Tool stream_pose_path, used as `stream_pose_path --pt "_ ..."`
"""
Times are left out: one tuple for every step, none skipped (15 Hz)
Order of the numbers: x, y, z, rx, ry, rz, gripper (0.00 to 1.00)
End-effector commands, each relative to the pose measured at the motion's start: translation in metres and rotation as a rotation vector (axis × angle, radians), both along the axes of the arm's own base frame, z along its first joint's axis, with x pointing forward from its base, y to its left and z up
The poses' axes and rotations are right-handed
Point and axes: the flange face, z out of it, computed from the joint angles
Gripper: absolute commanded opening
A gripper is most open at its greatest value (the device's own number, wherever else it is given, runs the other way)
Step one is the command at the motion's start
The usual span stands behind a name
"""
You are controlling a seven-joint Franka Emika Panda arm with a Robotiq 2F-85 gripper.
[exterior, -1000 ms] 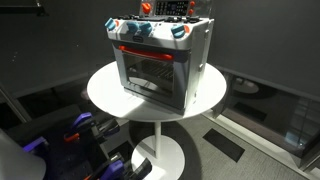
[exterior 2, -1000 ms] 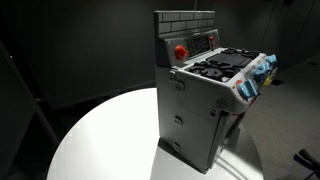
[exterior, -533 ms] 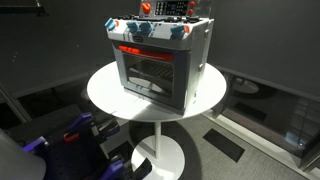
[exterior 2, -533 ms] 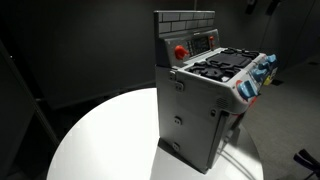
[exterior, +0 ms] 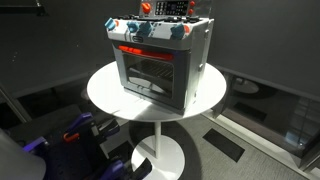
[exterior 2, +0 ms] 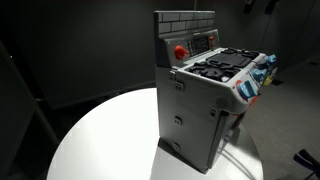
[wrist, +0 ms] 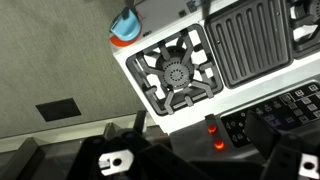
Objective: Push the right top button
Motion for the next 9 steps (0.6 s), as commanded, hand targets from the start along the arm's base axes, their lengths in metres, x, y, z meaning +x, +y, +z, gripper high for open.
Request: stream_pose_path --pt "0.01 -0.003 -0.008 -0.005 -0.034 -0.025 1.0" --pt "0.015 -0.003 -0.013 0.0 -0.04 -0.026 1.0" --pt "0.02 -0.003 -0.017 0.002 -0.049 -0.028 1.0" --pt "0.025 -0.004 -0.021 0.004 -0.06 -0.03 1.0" --pt "0.03 -0.004 -0.026 0.012 -0.065 -0.028 1.0" --pt "0.036 -0.004 -0.031 0.016 -0.07 -0.029 1.0" --pt "0.041 -0.004 -0.036 0.017 -0.072 -0.034 1.0" --pt "0.046 -0.004 -0.043 0.023 -0.065 -0.039 1.0" --pt "0.05 -0.005 -0.049 0.024 -0.057 -0.048 1.0"
